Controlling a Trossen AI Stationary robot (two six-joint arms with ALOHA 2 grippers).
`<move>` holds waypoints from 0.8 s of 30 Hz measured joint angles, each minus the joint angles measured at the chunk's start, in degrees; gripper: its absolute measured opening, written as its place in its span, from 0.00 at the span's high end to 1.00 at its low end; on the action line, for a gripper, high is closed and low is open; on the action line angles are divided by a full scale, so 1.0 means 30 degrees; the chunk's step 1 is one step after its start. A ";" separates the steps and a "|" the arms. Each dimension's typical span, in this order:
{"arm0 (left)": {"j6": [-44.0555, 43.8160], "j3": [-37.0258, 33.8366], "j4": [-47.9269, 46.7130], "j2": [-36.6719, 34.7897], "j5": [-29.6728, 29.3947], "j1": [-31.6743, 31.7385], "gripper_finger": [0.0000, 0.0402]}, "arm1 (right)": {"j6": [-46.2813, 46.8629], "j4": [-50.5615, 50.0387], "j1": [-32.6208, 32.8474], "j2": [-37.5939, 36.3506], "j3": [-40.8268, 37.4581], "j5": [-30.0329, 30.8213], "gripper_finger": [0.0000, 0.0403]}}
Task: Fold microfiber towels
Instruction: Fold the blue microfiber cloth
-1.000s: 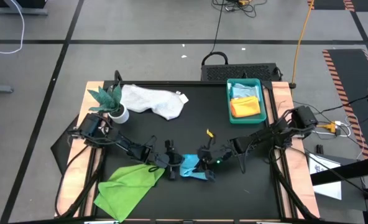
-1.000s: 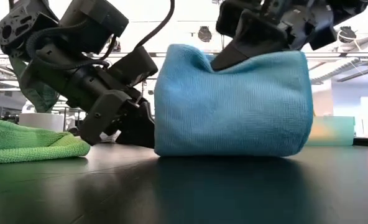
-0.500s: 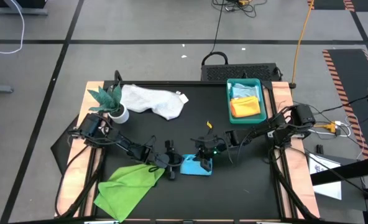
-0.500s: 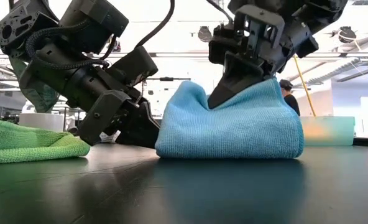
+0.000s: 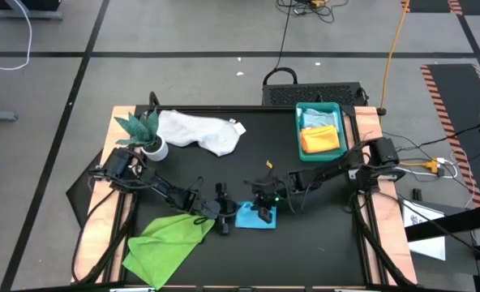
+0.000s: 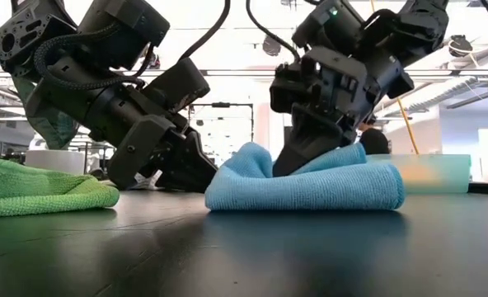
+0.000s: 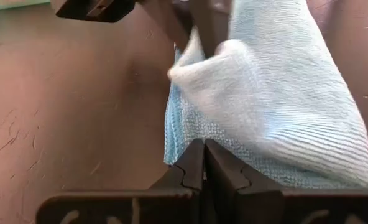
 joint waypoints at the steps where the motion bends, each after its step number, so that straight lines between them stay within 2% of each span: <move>1: -0.0001 0.0000 -0.0009 0.0000 -0.0042 0.0000 0.95 | 0.0021 -0.0080 -0.0051 0.0000 -0.0007 0.0005 0.98; 6: -0.0015 -0.0004 -0.0385 -0.0314 -0.0167 -0.0066 0.99 | -0.0406 0.0009 -0.0142 0.0000 -0.0007 0.0000 0.96; 8: -0.0159 0.0035 -0.1095 -0.0912 -0.0782 -0.0152 0.99 | -0.0592 0.0002 -0.0135 0.0000 -0.0007 -0.0002 0.94; 12: -0.0704 0.0040 -0.3941 -0.2612 -0.2263 -0.0543 0.96 | -0.0773 0.0155 -0.0143 0.0000 -0.0022 0.0036 0.85; 16: -0.1425 0.0044 -0.6146 -0.4184 -0.3693 -0.1177 0.99 | -0.0810 -0.0083 -0.0365 -0.0157 -0.0026 0.0036 0.74; 19: -0.1271 0.0044 -0.5553 -0.4422 -0.3661 -0.1656 0.99 | -0.0809 -0.0803 -0.0600 -0.1013 -0.0051 0.0211 0.69; 22: -0.0446 0.0044 -0.3639 -0.4130 -0.3248 -0.2012 0.97 | -0.0811 -0.2026 -0.0659 -0.2449 -0.0044 0.1587 0.68; 24: 0.0258 0.0047 -0.2202 -0.3652 -0.2302 -0.2095 0.96 | -0.0865 -0.2920 -0.0601 -0.3416 -0.0044 0.2585 0.69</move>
